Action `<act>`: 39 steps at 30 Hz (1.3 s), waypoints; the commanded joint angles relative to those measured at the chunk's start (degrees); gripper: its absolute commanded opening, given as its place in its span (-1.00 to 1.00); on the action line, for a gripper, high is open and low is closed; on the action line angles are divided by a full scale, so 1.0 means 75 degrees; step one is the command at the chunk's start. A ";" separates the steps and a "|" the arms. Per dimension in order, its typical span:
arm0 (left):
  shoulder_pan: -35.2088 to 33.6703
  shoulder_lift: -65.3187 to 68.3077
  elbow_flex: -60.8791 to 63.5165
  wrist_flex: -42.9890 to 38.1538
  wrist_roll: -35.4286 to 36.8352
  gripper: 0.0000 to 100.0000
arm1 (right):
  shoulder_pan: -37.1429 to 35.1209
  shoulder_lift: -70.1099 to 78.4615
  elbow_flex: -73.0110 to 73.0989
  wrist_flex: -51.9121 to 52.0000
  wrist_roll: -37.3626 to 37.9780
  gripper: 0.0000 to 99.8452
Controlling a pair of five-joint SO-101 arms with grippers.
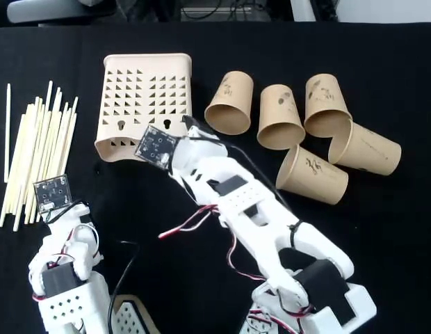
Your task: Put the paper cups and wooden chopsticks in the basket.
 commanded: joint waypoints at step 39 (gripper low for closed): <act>-0.0041 -0.0070 0.0135 0.0094 0.0035 -0.94 | -0.0574 -0.3546 -0.0815 0.2344 -0.0281 -0.98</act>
